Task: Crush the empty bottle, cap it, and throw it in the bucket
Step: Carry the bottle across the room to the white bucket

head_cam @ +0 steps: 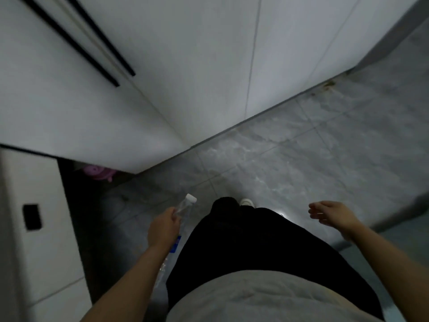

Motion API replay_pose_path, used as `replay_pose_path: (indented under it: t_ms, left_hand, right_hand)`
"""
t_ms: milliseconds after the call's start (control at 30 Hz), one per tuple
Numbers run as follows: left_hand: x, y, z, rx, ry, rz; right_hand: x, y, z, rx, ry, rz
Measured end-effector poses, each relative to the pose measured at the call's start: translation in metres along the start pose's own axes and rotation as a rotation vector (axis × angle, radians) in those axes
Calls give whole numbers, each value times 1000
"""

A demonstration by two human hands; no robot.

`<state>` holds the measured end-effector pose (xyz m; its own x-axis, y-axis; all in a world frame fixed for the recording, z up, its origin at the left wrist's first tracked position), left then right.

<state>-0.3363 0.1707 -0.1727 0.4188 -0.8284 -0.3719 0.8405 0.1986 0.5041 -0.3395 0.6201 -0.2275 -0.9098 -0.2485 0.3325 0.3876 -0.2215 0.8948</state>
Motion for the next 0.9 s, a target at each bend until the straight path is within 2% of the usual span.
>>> replay_pose_path:
  t_ms: [167, 400, 633, 900]
  left_hand:
    - [-71, -60, 1, 76, -113, -205]
    - [-179, -143, -6, 229, -270, -435]
    - [-295, -181, -41, 351, -435, -625]
    - [-427, -180, -124, 423, -497, -769]
  right_hand:
    - [-40, -3, 26, -75, -225, -114]
    - [-83, 8, 53, -296, -537, -188]
    - [-145, 33, 56, -451, -711, -334]
    - [-203, 21, 96, -452, -959, -438]
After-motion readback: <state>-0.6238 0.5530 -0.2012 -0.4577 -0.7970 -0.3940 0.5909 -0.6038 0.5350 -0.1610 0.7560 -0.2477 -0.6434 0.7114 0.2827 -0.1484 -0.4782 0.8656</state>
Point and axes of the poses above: each hand's wrist, its own y-axis away from the middle knuckle, its own z-axis out of the back of the hand, x = y × z, the point moved 10 cm from there along -y, towards the middle knuckle, and after that the axes turned 8 degrees about -z, right-handed, at the moved point
